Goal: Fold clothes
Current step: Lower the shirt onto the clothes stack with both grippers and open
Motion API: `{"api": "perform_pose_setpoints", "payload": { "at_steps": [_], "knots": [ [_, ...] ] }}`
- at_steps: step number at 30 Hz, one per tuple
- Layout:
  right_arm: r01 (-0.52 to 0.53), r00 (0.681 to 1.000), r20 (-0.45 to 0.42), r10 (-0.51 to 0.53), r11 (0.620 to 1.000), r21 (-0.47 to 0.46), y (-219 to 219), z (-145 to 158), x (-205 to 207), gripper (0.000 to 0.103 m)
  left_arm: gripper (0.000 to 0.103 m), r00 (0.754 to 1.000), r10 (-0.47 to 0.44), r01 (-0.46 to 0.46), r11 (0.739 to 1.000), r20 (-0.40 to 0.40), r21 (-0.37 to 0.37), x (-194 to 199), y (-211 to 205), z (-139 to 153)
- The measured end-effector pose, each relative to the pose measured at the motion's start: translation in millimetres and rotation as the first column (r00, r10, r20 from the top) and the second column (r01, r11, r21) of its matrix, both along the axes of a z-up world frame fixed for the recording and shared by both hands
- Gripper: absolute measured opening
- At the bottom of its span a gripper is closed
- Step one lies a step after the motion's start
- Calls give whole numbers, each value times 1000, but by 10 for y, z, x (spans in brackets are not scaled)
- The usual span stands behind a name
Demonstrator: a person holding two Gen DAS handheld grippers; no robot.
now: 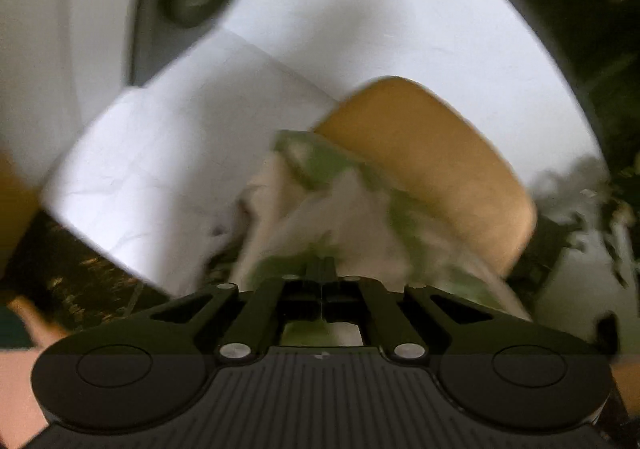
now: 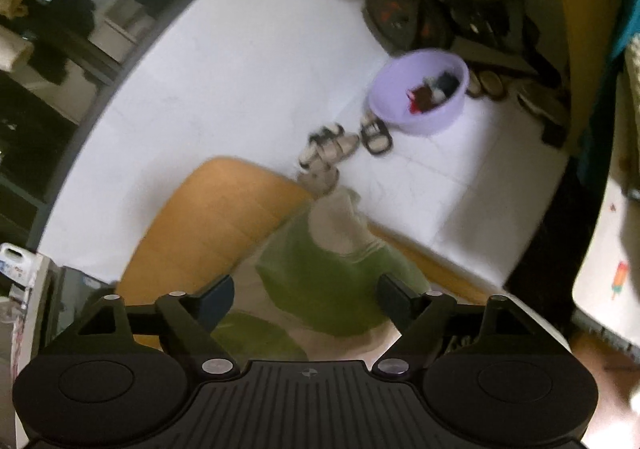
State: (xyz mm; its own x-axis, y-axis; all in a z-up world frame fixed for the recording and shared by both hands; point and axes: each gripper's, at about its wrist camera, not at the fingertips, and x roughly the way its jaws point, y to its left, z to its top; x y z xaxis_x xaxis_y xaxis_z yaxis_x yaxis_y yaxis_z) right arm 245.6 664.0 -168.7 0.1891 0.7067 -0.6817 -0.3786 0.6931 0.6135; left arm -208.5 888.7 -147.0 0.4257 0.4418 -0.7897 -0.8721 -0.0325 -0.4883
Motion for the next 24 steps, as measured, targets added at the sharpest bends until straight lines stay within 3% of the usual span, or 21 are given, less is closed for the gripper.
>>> {"api": "perform_pose_setpoints", "payload": {
  "at_steps": [1, 2, 3, 5, 8, 9, 10, 12, 13, 14, 17, 18, 21, 24],
  "knots": [
    [-2, 1000, 5, 2, 1000, -2, 9, 19, -5, 87, 0, 999, 27, -27, 1000, -27, 13, -60, -49, -3],
    [-10, 1000, 25, 10, 1000, -8, 15, 31, -17, 99, 0, 997, 54, -53, 998, -54, 27, -122, -99, -6],
    [-19, 999, 48, 20, 1000, -16, 24, 42, -28, 102, 0, 993, 71, -71, 997, -90, 6, -198, -119, -72],
    [-55, 989, 134, 66, 995, -88, 138, 58, -101, 102, 0, 981, 101, -109, 993, -165, -44, -348, -158, -213],
    [-119, 953, 252, 166, 974, -193, 381, 71, -204, 102, 3, 969, 120, -133, 990, -217, -49, -472, -243, -207],
    [-140, 942, 276, 191, 971, -194, 442, 86, -246, 102, 7, 968, 114, -120, 993, -226, -14, -425, -256, -111],
    [-157, 934, 292, 207, 970, -184, 488, 107, -297, 102, 17, 966, 108, -105, 994, -235, 23, -374, -268, -10],
    [-192, 919, 315, 237, 967, -166, 584, 136, -402, 102, 50, 967, 51, -22, 993, -249, 116, -128, -258, 197],
    [-212, 909, 326, 259, 962, -172, 650, 129, -453, 102, 76, 966, 22, 21, 987, -258, 161, -4, -252, 301],
    [-232, 898, 337, 283, 955, -182, 718, 119, -504, 102, 87, 960, -21, 81, 975, -278, 207, 164, -264, 378],
    [-281, 863, 362, 354, 930, -239, 940, 1, -620, 102, 92, 923, -149, 260, 922, -356, 289, 700, -283, 496],
    [-294, 848, 372, 377, 919, -263, 986, -61, -647, 102, 94, 913, -186, 299, 910, -362, 288, 857, -271, 458],
    [-327, 799, 401, 448, 884, -335, 1095, -247, -727, 102, 98, 902, -270, 354, 909, -337, 219, 1127, -251, 210],
    [-354, 744, 423, 517, 843, -406, 1204, -433, -807, 102, 101, 867, -325, 373, 926, -379, 58, 1245, -198, -195]
  ]
}}
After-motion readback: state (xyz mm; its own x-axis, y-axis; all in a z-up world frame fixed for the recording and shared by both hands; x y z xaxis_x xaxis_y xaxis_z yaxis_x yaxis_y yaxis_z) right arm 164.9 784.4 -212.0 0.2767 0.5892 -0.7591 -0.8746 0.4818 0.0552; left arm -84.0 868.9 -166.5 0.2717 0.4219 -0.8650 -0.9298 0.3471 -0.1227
